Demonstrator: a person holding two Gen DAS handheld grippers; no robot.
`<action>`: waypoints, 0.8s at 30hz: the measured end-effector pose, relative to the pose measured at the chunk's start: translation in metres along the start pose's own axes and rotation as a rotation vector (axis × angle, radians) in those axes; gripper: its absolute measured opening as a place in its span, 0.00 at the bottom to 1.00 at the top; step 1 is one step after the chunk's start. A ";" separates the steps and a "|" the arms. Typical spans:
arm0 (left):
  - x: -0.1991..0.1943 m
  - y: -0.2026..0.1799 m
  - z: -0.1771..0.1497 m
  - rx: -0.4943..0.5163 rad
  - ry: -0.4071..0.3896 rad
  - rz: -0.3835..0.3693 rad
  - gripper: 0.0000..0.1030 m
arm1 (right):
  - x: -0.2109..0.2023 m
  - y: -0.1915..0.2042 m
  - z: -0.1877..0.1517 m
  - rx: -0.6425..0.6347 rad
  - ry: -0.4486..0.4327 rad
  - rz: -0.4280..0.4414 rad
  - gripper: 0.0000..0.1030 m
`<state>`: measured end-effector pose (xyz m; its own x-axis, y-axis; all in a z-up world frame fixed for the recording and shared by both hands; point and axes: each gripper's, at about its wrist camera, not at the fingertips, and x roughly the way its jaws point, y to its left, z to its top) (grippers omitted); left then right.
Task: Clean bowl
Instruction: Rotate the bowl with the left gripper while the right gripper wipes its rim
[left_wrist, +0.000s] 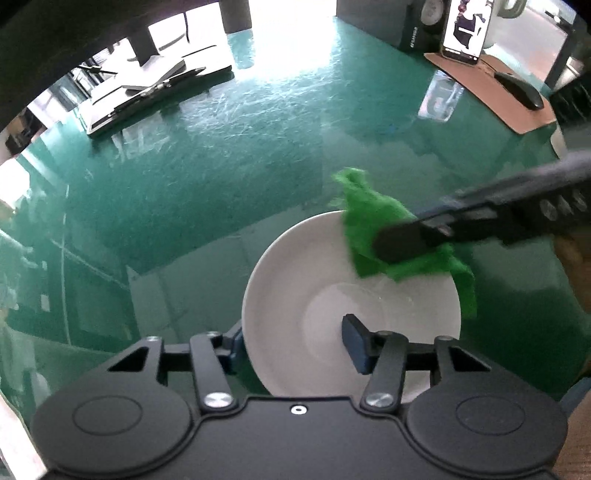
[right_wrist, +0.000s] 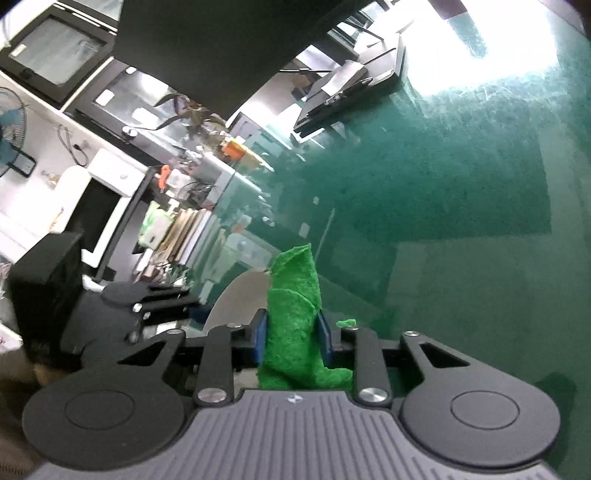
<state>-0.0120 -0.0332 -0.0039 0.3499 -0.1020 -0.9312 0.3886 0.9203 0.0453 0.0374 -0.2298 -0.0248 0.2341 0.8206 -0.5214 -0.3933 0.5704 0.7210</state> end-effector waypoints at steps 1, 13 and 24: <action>0.000 0.000 0.000 0.000 0.000 -0.001 0.50 | 0.005 0.002 0.004 -0.010 0.001 0.002 0.29; 0.003 0.005 0.001 -0.017 -0.005 0.010 0.60 | -0.004 -0.069 -0.016 0.561 -0.057 0.287 0.68; 0.004 0.005 0.001 -0.029 -0.010 0.014 0.67 | -0.006 -0.086 -0.024 0.675 -0.073 0.284 0.18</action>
<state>-0.0077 -0.0291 -0.0070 0.3633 -0.0929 -0.9270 0.3586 0.9323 0.0471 0.0481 -0.2849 -0.0945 0.2726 0.9270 -0.2576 0.1795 0.2140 0.9602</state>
